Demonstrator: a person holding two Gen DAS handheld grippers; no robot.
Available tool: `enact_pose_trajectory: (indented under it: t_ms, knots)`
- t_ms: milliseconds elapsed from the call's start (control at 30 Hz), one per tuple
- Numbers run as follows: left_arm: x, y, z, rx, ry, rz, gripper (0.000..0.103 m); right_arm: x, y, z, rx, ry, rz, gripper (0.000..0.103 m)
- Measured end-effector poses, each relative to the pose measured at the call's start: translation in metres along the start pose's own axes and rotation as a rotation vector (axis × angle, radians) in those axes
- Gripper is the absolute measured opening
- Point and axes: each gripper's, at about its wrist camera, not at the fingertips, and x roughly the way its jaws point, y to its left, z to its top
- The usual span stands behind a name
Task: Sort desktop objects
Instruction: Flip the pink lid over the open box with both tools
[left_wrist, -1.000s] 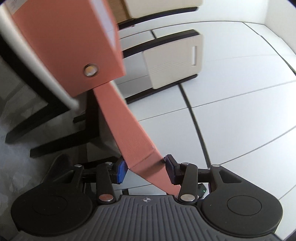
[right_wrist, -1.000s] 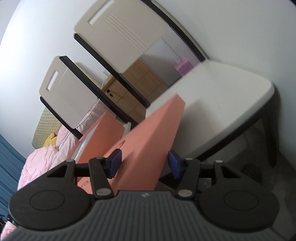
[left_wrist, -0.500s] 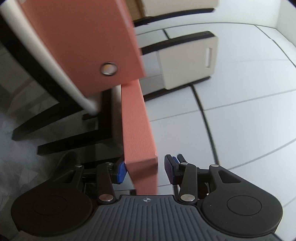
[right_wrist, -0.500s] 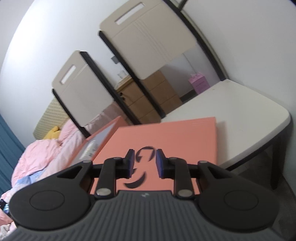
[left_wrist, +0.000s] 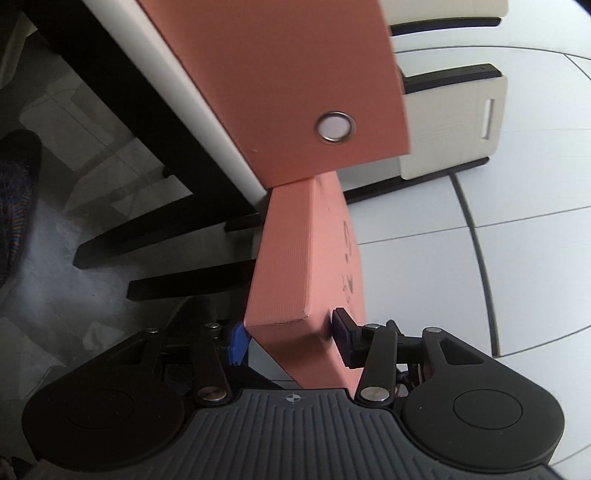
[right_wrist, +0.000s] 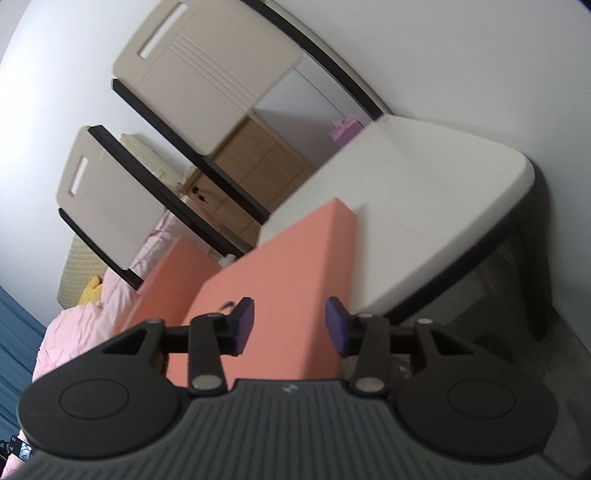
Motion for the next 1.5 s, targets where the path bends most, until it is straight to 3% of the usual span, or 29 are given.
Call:
enact_pose_trajectory:
  t_ms: [100, 200, 333, 367, 400, 667, 900, 1100, 1233, 1500]
  knots:
    - [0.001, 0.003, 0.003, 0.003, -0.004, 0.001, 0.053, 0.012, -0.02, -0.005, 0.034, 0.025, 0.015, 0.071]
    - [0.001, 0.003, 0.003, 0.009, -0.008, 0.002, 0.053, 0.032, -0.033, -0.011, 0.067, 0.082, 0.061, 0.077]
    - [0.001, -0.004, 0.001, 0.047, -0.016, 0.008, 0.053, 0.057, -0.04, -0.015, 0.097, 0.186, 0.148, 0.074]
    - [0.0, -0.006, 0.0, 0.057, -0.017, 0.01, 0.053, 0.059, -0.037, -0.015, 0.086, 0.193, 0.174, 0.06]
    - [-0.001, -0.008, -0.001, 0.064, -0.019, 0.01, 0.054, 0.06, -0.033, -0.014, 0.063, 0.195, 0.185, 0.056]
    - [-0.018, -0.041, -0.005, 0.1, -0.037, -0.092, 0.056, 0.024, 0.005, -0.001, -0.023, 0.088, 0.198, 0.056]
    - [-0.042, -0.085, -0.002, 0.191, -0.065, -0.177, 0.056, -0.025, 0.05, 0.016, -0.056, -0.036, 0.212, 0.056]
    - [-0.082, -0.112, 0.02, 0.257, -0.173, -0.219, 0.056, -0.031, 0.106, 0.037, -0.105, -0.081, 0.247, 0.056]
    - [-0.119, -0.116, 0.049, 0.266, -0.289, -0.199, 0.056, 0.006, 0.147, 0.051, -0.115, -0.067, 0.293, 0.056]
    - [-0.181, -0.103, 0.111, 0.24, -0.515, -0.06, 0.057, 0.152, 0.231, 0.06, -0.131, 0.06, 0.415, 0.056]
